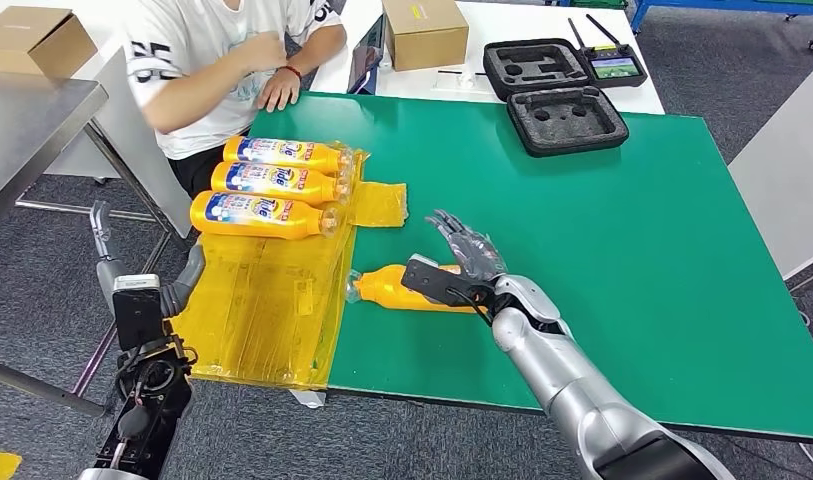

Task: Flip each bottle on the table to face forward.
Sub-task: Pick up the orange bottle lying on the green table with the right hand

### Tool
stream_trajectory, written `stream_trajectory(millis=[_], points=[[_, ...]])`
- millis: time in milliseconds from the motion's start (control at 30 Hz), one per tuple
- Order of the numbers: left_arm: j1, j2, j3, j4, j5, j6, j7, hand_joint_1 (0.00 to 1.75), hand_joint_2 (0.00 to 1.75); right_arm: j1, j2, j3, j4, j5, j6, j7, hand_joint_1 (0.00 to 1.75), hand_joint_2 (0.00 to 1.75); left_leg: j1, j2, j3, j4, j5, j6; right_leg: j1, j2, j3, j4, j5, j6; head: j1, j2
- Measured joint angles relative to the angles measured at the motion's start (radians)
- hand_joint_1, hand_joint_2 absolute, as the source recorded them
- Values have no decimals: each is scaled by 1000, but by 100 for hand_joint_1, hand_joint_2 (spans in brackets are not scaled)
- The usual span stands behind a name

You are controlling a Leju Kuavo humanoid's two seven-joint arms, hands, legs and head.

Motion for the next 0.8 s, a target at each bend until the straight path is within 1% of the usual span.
stream_trajectory(millis=[433,667,800], points=[[0,6,-18,4,10,-11,12,0,175,-18,29,14,112,-5,72,5,0,175,0,0,0,0,0,0,0,0,0,0,0,0,0,0],[3,13,-19,8,30,-22,16,0,175,-29,29,44,142,37,81,56,0,175,0,0,0,0,0,0,0,0,0,0,0,0,0,0],[3,16,-24,18,46,-32,23,0,175,-39,24,70,156,83,62,131,0,175,0,0,0,0,0,0,0,0,0,0,0,0,0,0]])
